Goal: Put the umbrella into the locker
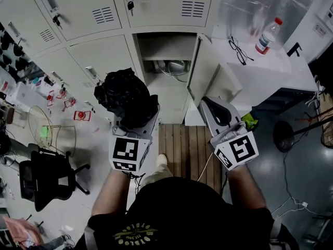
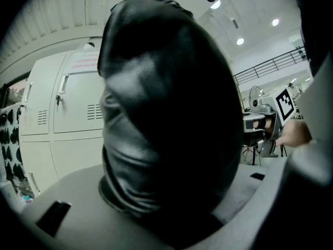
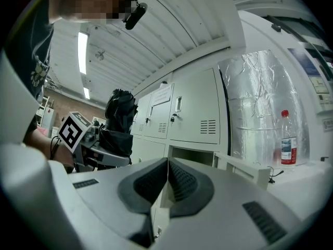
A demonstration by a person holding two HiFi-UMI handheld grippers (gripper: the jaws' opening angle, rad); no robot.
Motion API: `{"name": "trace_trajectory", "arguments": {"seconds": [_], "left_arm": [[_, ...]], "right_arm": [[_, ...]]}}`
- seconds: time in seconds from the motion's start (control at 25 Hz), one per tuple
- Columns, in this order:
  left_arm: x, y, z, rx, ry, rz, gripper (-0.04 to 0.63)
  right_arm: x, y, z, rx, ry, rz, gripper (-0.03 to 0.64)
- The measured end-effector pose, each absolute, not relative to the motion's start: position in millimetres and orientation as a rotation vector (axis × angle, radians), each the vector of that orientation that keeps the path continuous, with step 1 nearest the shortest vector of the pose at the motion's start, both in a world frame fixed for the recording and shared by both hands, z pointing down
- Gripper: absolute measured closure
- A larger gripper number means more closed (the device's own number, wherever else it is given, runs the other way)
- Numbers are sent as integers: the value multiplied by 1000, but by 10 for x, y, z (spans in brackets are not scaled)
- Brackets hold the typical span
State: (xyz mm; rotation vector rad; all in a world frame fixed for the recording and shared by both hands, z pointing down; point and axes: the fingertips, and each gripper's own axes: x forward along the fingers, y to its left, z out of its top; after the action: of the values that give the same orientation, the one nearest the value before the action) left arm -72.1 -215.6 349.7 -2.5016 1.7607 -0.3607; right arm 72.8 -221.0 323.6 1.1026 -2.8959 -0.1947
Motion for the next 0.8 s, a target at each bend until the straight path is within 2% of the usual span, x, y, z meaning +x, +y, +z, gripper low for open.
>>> {"name": "trace_trajectory", "arguments": {"seconds": [0.8], "left_arm": [[-907,-2826,3667,-2573,1688,-434,342]], "right_arm": [[339,-2866,3254,1114,-2889,-174,589]]}}
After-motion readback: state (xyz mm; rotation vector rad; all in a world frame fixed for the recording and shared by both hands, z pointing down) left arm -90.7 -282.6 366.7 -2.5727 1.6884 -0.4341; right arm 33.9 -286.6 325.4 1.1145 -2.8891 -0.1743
